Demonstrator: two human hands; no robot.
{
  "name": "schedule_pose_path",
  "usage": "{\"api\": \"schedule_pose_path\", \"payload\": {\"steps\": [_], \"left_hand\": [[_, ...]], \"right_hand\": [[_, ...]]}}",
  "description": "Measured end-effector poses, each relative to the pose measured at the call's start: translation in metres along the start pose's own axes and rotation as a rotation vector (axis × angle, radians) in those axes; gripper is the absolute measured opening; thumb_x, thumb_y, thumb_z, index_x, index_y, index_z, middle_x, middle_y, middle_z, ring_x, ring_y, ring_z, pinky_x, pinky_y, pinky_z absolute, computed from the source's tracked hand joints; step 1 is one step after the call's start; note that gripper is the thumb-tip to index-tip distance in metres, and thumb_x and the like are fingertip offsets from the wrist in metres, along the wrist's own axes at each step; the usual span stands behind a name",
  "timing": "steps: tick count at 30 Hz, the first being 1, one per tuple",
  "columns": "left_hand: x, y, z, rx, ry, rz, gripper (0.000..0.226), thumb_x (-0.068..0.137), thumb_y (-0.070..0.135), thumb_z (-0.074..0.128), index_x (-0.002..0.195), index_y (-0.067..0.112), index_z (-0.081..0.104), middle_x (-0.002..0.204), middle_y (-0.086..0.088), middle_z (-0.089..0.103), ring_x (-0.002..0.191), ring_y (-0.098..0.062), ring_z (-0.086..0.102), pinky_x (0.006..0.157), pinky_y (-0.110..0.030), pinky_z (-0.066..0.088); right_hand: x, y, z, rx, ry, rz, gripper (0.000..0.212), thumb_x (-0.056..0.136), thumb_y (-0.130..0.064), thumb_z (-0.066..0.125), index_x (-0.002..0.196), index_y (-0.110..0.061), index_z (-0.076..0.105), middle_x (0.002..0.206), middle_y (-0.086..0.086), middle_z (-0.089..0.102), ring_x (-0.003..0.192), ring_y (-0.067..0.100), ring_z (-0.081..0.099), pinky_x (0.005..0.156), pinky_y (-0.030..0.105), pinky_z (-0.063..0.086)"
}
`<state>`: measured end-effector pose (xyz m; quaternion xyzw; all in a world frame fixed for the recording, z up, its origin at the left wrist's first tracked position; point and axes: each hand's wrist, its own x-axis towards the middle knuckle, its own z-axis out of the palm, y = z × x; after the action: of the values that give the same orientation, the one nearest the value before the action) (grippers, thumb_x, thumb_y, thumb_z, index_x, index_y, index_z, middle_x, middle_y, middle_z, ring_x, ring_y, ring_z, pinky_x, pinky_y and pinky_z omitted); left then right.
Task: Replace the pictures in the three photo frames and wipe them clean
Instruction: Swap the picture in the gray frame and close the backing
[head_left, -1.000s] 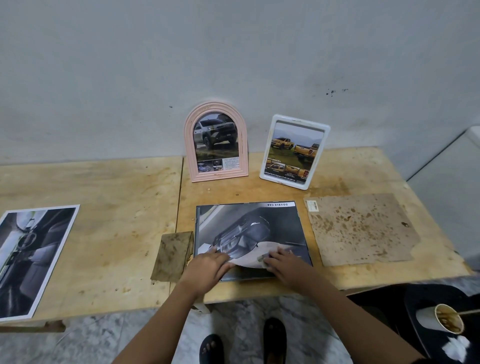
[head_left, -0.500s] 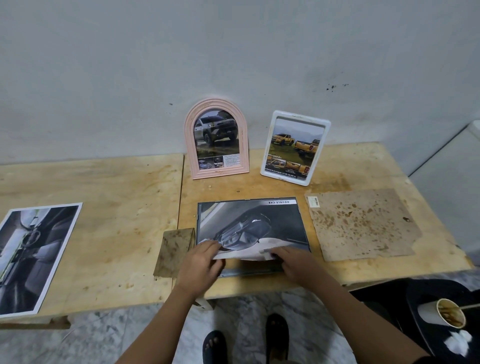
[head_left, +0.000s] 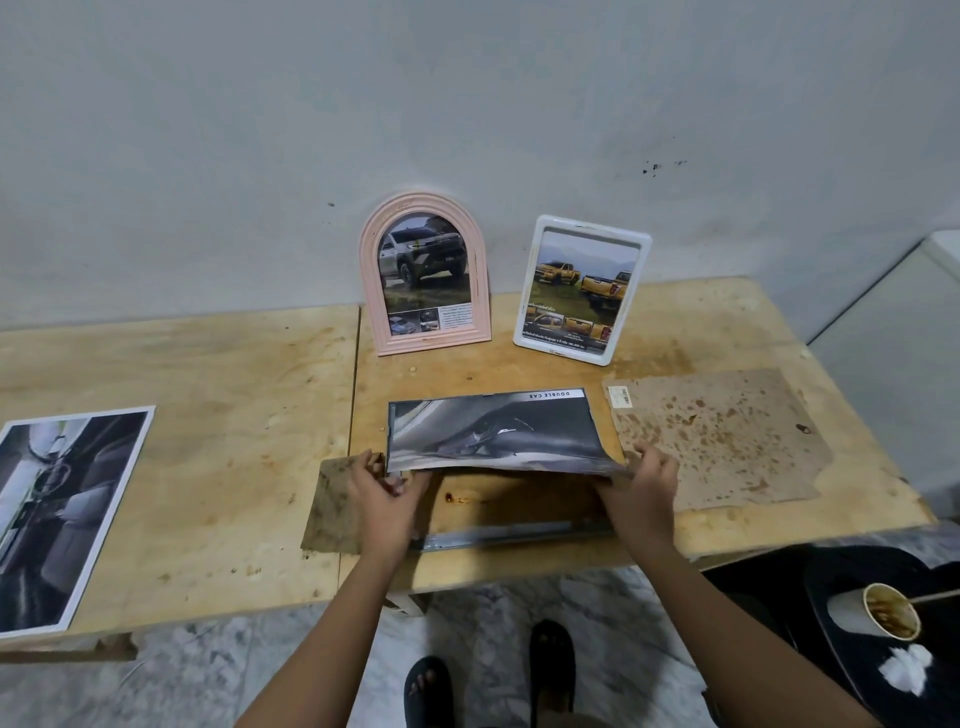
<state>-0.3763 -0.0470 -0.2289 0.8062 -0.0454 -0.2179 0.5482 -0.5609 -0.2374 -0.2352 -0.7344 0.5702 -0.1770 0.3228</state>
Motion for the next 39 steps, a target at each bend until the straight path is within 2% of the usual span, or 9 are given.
{"api": "schedule_pose_path", "payload": {"steps": [4, 8, 13, 16, 19, 24, 28, 32, 39], "left_hand": [[0.008, -0.002, -0.001, -0.302, -0.109, -0.213, 0.039, 0.095, 0.014, 0.050, 0.133, 0.008, 0.043, 0.113, -0.012, 0.061, 0.087, -0.017, 0.062, 0.064, -0.024, 0.052], [0.013, -0.003, -0.004, -0.493, -0.216, -0.257, 0.034, 0.101, 0.028, 0.037, 0.118, 0.007, 0.057, 0.111, -0.014, 0.065, 0.099, -0.026, 0.063, 0.080, -0.033, 0.054], [0.023, -0.001, -0.004, -0.407, -0.237, -0.293, 0.030, 0.098, 0.032, 0.043, 0.108, 0.012, 0.062, 0.093, -0.011, 0.072, 0.083, -0.027, 0.067, 0.074, -0.036, 0.054], [0.031, -0.008, -0.005, -0.243, -0.230, -0.305, 0.026, 0.093, 0.022, 0.054, 0.115, 0.011, 0.059, 0.101, -0.016, 0.069, 0.091, -0.033, 0.065, 0.087, -0.049, 0.050], [0.036, -0.018, -0.003, -0.103, -0.240, -0.280, 0.015, 0.087, 0.015, 0.058, 0.100, 0.015, 0.065, 0.098, -0.019, 0.069, 0.091, -0.039, 0.065, 0.089, -0.057, 0.047], [0.031, -0.018, -0.003, -0.065, -0.201, -0.258, 0.018, 0.086, 0.008, 0.055, 0.095, 0.021, 0.062, 0.096, -0.021, 0.067, 0.090, -0.043, 0.064, 0.082, -0.055, 0.050], [0.024, -0.008, -0.008, -0.129, -0.152, -0.246, 0.019, 0.088, 0.000, 0.052, 0.096, 0.014, 0.062, 0.094, -0.020, 0.067, 0.086, -0.037, 0.063, 0.082, -0.047, 0.049], [0.013, 0.009, -0.012, -0.130, -0.074, -0.136, 0.012, 0.089, 0.000, 0.053, 0.092, 0.009, 0.060, 0.083, -0.007, 0.062, 0.073, -0.022, 0.056, 0.064, -0.027, 0.042], [0.012, 0.010, -0.026, -0.210, 0.102, -0.085, 0.009, 0.089, 0.007, 0.058, 0.097, 0.006, 0.062, 0.089, -0.010, 0.064, 0.081, -0.026, 0.060, 0.070, -0.033, 0.045]], "right_hand": [[0.007, -0.001, -0.003, 0.362, -0.096, 0.170, 0.069, 0.077, -0.011, 0.074, 0.134, -0.005, 0.034, 0.124, 0.014, 0.048, 0.102, 0.024, 0.050, 0.082, 0.037, 0.048], [0.013, 0.009, -0.007, 0.462, -0.214, 0.188, 0.059, 0.083, 0.004, 0.060, 0.135, -0.010, 0.036, 0.120, 0.005, 0.049, 0.112, 0.024, 0.051, 0.091, 0.038, 0.047], [0.017, 0.015, -0.015, 0.765, -0.314, 0.253, 0.037, 0.089, 0.010, 0.044, 0.121, -0.006, 0.054, 0.106, 0.009, 0.062, 0.092, 0.019, 0.061, 0.065, 0.019, 0.056], [0.020, 0.010, -0.021, 0.938, -0.310, 0.388, 0.020, 0.092, -0.002, 0.045, 0.098, -0.004, 0.064, 0.089, 0.009, 0.065, 0.081, 0.021, 0.061, 0.065, 0.025, 0.052], [0.029, 0.010, -0.017, 0.823, -0.338, 0.424, 0.019, 0.092, -0.010, 0.047, 0.089, -0.006, 0.065, 0.080, 0.009, 0.067, 0.076, 0.023, 0.061, 0.068, 0.031, 0.049], [0.046, 0.016, -0.002, 0.392, -0.512, 0.350, 0.018, 0.088, -0.023, 0.059, 0.103, -0.013, 0.061, 0.104, 0.012, 0.066, 0.095, 0.028, 0.062, 0.083, 0.042, 0.052], [0.047, 0.001, -0.007, 0.375, -0.679, 0.319, 0.020, 0.084, -0.007, 0.056, 0.104, -0.011, 0.057, 0.096, 0.015, 0.063, 0.082, 0.025, 0.060, 0.065, 0.031, 0.047], [0.053, -0.011, -0.009, 0.323, -0.810, 0.243, 0.027, 0.076, -0.004, 0.056, 0.103, 0.001, 0.058, 0.094, 0.021, 0.060, 0.084, 0.032, 0.058, 0.072, 0.038, 0.046], [0.079, -0.039, -0.006, 0.287, -0.858, 0.096, 0.012, 0.089, -0.012, 0.055, 0.084, -0.005, 0.063, 0.091, 0.016, 0.063, 0.090, 0.030, 0.059, 0.078, 0.039, 0.045]]}}
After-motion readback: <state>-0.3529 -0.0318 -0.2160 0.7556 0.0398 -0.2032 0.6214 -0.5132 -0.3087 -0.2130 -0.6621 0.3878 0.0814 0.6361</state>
